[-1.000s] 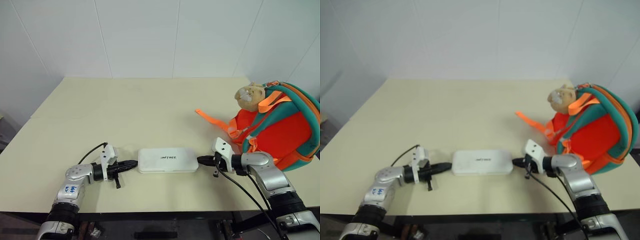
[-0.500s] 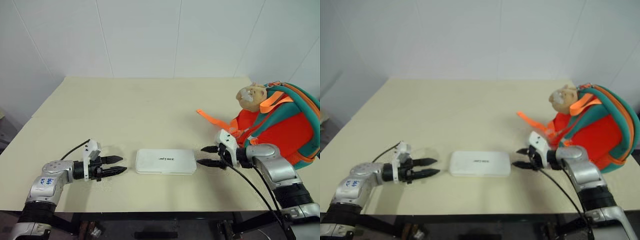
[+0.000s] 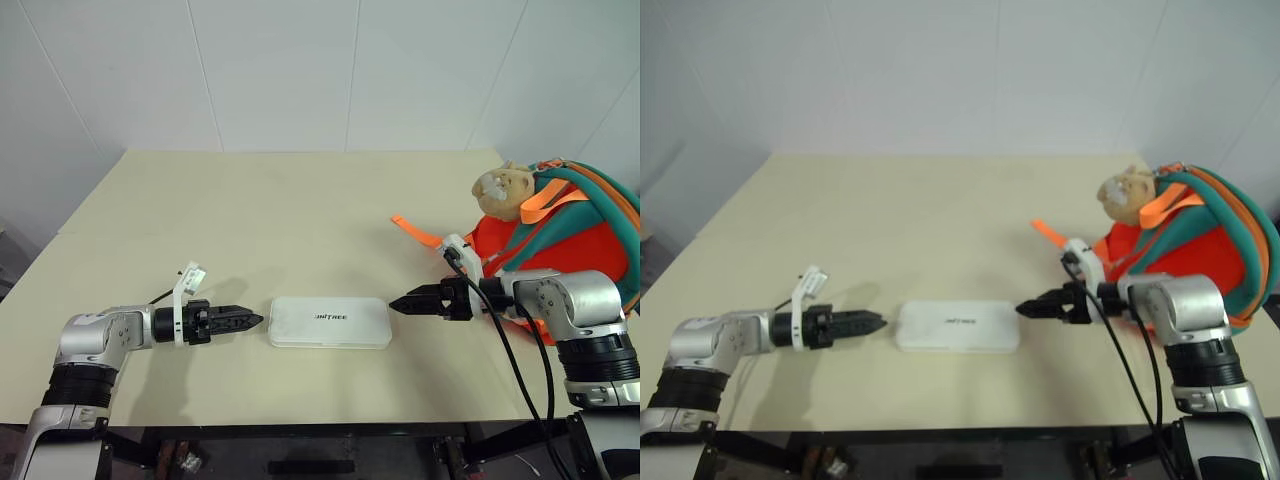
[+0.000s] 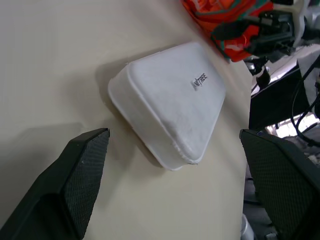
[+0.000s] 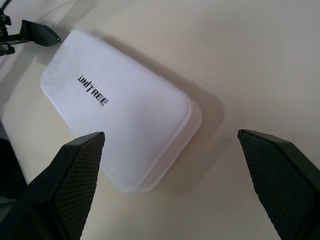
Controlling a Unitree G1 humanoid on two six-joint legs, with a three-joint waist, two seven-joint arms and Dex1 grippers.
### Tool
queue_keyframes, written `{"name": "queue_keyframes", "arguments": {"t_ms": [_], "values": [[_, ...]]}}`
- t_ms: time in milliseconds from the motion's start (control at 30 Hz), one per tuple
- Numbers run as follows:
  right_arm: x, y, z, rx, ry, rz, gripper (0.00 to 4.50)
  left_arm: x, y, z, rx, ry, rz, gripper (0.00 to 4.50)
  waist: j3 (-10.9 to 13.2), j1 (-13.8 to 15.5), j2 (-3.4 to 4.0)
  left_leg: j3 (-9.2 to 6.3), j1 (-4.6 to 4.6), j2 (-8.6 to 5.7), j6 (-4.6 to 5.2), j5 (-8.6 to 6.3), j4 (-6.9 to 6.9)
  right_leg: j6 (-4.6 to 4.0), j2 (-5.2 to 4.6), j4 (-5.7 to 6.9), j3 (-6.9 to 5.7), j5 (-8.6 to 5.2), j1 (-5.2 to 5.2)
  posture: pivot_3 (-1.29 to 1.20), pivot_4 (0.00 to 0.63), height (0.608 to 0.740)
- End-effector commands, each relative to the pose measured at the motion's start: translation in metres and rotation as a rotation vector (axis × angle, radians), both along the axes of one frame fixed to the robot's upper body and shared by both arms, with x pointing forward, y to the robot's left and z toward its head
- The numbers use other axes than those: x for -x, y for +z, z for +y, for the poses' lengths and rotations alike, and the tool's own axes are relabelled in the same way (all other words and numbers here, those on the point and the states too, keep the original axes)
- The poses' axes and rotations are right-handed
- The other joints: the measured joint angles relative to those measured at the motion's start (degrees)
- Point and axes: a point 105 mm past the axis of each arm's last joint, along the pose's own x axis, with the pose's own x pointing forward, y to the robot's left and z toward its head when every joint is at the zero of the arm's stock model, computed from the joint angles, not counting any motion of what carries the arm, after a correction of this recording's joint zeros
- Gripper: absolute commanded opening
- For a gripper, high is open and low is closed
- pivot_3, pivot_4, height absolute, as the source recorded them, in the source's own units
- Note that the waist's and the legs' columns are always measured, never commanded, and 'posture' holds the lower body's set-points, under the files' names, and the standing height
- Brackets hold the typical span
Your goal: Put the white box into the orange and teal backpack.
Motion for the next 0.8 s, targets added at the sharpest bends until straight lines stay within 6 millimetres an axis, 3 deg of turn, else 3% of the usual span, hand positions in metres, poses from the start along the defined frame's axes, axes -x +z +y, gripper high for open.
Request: {"name": "queue_keyframes", "arguments": {"t_ms": [33,433,800], "values": [[0.005,0.013,-0.002,0.005,-0.012,-0.032,4.5,-0.002,-0.001,-0.007,0.0,-0.007,0.013,4.45,0.0,0.01,0.0,0.0,0.0,0.0,0.0,0.0,0.0,0.0,0.0,0.0,0.0,0.0,0.0,0.0,0.15,0.74],[0.02,-0.009,0.021,-0.007,0.023,0.062,4.5,-0.008,-0.02,-0.027,-0.007,-0.005,0.05,4.45,-0.01,0.03,-0.01,-0.01,0.01,0.0,0.01,0.0,0.21,0.0,0.0,0.17,0.04,0.0,0.02,0.0,0.15,0.74],[0.015,-0.017,0.032,-0.028,0.024,0.067,4.5,-0.017,-0.028,-0.043,0.068,0.01,0.133,4.45,-0.02,0.49,-0.02,-0.09,0.02,-0.03,0.16,-0.09,0.72,0.1,0.0,0.25,0.06,0.09,0.25,0.0,0.15,0.74]]}}
